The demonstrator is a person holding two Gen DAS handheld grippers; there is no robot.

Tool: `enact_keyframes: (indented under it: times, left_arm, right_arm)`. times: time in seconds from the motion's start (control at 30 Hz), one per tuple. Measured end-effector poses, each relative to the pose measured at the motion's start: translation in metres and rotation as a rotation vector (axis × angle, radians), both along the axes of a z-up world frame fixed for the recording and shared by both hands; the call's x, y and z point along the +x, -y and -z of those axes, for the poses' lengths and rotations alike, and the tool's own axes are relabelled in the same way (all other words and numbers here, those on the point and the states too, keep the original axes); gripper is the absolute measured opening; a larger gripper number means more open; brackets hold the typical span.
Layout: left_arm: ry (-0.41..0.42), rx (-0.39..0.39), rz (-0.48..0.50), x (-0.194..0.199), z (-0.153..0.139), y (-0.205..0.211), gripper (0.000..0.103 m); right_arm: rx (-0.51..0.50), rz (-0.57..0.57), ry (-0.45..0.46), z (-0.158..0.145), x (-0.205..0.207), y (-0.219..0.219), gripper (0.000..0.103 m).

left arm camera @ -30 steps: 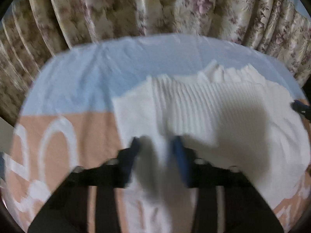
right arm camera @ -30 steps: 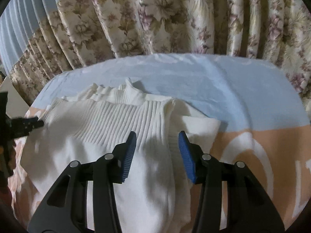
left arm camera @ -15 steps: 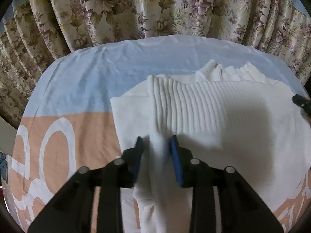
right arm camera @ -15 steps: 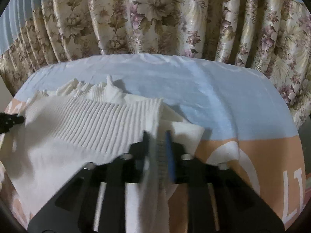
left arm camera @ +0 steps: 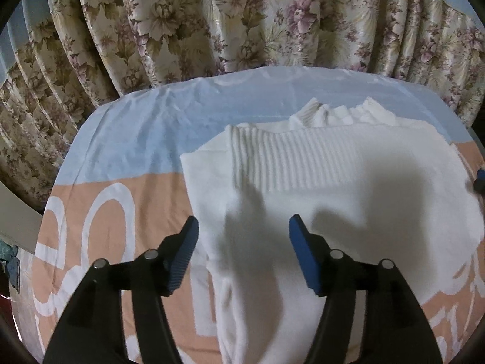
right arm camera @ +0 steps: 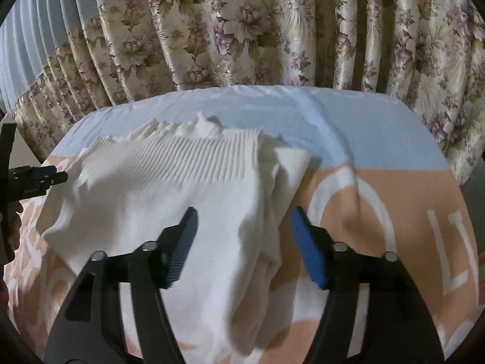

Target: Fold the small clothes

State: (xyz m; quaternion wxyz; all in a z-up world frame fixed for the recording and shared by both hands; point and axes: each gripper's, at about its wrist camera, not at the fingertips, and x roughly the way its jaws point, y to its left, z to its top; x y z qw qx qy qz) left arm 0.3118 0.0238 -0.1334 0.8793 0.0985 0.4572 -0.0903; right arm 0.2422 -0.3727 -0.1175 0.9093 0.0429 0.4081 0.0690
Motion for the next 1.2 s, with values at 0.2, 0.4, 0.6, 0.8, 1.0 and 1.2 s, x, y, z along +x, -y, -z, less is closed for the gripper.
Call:
enact_keyframes:
  times: [0.2, 0.4, 0.6, 0.8, 1.0, 1.2]
  left_arm:
    - [0.006, -0.021, 0.004, -0.022, -0.003, 0.020, 0.081]
    - [-0.022, -0.064, 0.018, -0.038, 0.005, 0.040, 0.090]
    - [-0.055, -0.114, 0.012, -0.046, 0.016, 0.053, 0.091]
    - [-0.057, -0.104, 0.043, -0.052, 0.019, 0.067, 0.091]
    - [-0.104, -0.067, 0.027, -0.041, 0.035, 0.077, 0.091]
    - [-0.105, -0.039, 0.030, -0.031, 0.044, 0.082, 0.091]
  right_arm:
    - [0.018, 0.007, -0.028, 0.013, -0.020, -0.009, 0.075]
    - [0.077, 0.031, -0.030, 0.019, -0.028, 0.001, 0.088]
    - [0.142, 0.035, -0.039, 0.021, -0.026, 0.007, 0.094]
    - [0.205, 0.026, -0.058, 0.031, -0.018, 0.009, 0.094]
    - [0.243, 0.013, -0.078, 0.041, 0.001, 0.015, 0.094]
    - [0.286, -0.068, -0.124, 0.044, 0.016, 0.014, 0.078]
